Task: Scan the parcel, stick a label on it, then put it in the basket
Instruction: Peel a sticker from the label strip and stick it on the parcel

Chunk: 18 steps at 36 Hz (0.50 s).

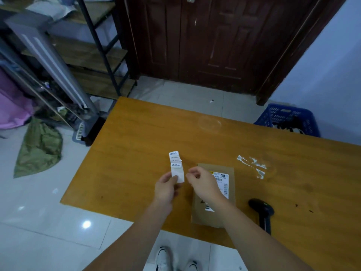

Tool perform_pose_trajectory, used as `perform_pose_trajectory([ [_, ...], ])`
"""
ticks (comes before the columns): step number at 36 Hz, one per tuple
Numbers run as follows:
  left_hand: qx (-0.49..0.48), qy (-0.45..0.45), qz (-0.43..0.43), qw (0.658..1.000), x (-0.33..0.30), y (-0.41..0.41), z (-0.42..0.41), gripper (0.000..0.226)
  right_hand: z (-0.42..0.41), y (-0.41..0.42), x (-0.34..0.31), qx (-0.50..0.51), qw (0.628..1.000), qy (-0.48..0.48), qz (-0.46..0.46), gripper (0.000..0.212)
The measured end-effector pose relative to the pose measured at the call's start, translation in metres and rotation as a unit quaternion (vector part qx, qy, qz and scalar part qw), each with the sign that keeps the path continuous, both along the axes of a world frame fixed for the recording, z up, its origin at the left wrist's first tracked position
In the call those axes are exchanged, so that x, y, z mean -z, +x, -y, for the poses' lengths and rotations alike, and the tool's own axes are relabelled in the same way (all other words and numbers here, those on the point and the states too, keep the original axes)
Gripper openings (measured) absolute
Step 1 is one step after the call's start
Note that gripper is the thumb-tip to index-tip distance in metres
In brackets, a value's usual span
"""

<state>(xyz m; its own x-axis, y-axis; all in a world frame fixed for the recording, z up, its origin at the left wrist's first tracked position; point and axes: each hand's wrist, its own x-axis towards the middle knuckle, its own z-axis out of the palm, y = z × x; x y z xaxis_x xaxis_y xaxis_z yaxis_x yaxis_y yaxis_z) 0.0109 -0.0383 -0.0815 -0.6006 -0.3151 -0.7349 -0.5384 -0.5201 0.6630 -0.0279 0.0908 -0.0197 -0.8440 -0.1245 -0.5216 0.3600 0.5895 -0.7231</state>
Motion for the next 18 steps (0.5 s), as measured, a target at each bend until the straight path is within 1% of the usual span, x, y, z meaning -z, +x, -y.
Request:
perform_pose_trajectory([
  [4, 0.023, 0.023, -0.035, 0.999, -0.013, 0.013, -0.002, 0.023, 0.009, -0.005, 0.004, 0.053, 0.998, -0.028, 0.022, 0.020],
  [9, 0.057, 0.000, -0.057, 0.997, -0.022, 0.025, -0.003, 0.019, 0.013, -0.008, 0.008, 0.151, 0.978, -0.132, 0.063, 0.010],
  [15, 0.129, -0.053, -0.077, 0.987, -0.030, 0.028, -0.002, 0.018, 0.007, -0.006, 0.003, 0.141, 0.977, -0.157, 0.037, 0.020],
  [18, 0.136, -0.050, -0.076, 0.986, -0.036, 0.024, 0.002, 0.014, 0.004, -0.006, 0.001, 0.130, 0.974, -0.185, 0.034, 0.023],
])
